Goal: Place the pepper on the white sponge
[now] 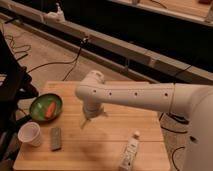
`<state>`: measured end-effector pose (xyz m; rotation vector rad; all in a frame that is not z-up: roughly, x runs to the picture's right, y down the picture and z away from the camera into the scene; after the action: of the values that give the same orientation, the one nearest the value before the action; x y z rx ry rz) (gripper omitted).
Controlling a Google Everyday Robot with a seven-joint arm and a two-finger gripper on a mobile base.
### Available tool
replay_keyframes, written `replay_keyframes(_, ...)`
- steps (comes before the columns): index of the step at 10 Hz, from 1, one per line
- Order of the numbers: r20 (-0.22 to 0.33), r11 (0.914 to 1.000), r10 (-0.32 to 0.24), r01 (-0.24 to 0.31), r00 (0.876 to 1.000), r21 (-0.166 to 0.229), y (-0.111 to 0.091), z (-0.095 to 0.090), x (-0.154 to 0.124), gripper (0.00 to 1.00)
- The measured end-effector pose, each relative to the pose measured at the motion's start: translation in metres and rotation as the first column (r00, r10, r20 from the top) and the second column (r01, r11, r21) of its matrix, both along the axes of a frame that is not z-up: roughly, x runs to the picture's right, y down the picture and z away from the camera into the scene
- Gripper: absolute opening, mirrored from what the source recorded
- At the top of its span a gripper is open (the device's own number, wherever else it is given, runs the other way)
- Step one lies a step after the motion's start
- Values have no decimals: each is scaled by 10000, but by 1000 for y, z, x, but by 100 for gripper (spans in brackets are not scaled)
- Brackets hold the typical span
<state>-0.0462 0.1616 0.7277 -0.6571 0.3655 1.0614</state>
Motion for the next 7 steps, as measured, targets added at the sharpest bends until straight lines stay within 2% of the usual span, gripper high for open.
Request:
replay_keyframes(3,-16,9999,129,-129,9999,-55,-1,0,1,80)
replay_keyframes(4,-308,9987,516,-517,9982,-17,-8,3,11,80)
replay_keyframes(5,-749,9934,1144,-1142,9906,60,-22,13,22,80)
replay_keyframes(7,-1072,9852,1712,-1709,9794,122,-42,32,11,80)
